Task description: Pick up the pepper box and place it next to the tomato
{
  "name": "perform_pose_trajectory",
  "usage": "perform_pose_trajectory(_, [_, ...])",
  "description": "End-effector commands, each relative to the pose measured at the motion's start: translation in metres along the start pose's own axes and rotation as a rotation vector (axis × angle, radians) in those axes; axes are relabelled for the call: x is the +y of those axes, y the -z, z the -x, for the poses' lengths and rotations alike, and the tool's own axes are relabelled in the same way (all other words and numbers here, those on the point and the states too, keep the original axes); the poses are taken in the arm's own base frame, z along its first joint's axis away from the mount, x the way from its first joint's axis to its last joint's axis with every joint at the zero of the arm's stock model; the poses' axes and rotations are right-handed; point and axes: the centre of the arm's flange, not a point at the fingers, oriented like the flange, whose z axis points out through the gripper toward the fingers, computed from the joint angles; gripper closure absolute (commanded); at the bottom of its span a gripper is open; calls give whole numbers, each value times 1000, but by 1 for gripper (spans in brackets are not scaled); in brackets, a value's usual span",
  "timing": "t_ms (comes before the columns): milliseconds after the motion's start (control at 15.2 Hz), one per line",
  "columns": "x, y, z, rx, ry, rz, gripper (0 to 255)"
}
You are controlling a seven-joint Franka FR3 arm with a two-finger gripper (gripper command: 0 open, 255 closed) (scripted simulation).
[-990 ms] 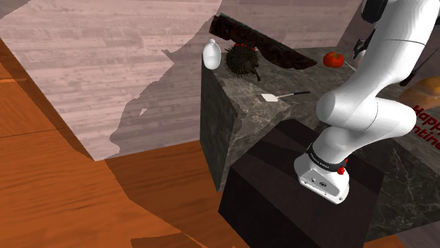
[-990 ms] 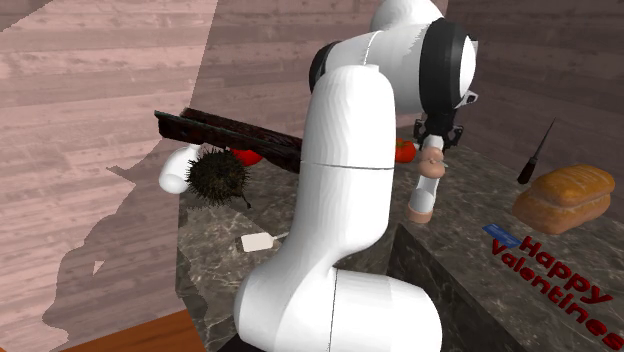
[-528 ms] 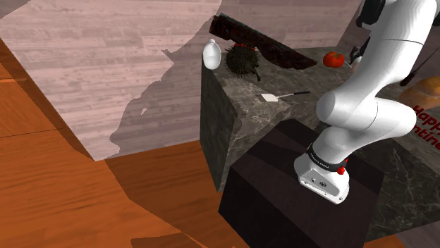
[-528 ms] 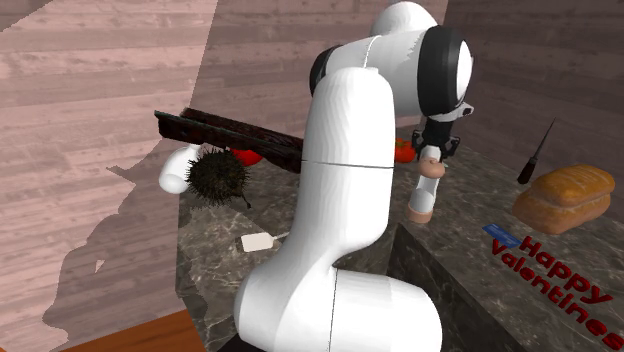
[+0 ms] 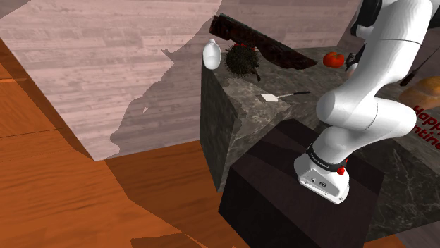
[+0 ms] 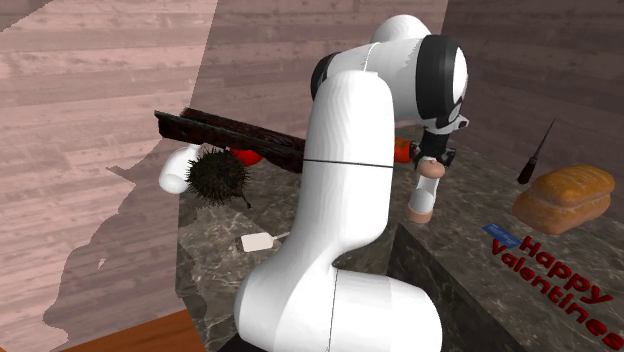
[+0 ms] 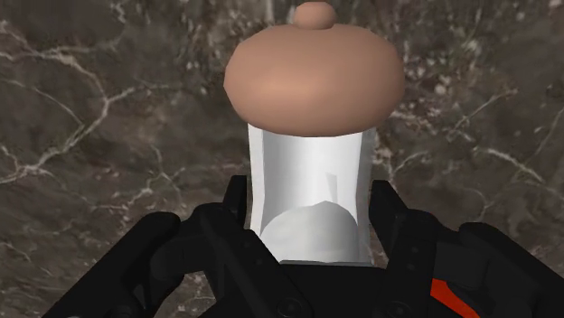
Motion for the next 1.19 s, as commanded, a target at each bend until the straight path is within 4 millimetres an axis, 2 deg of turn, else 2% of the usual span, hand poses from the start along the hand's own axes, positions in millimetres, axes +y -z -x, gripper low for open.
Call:
perform_pose_trajectory(0, [1,-6,0,1,0,0,255])
perform_pose_trajectory(462, [1,-6,0,1,0,0,255])
perform_pose_trajectory(528, [1,-6,0,1,0,0,0])
perform_pose_trajectory(858, [1,-6,0,1,0,0,0])
perform_pose_trajectory(1122, [1,44,0,1,0,0,0])
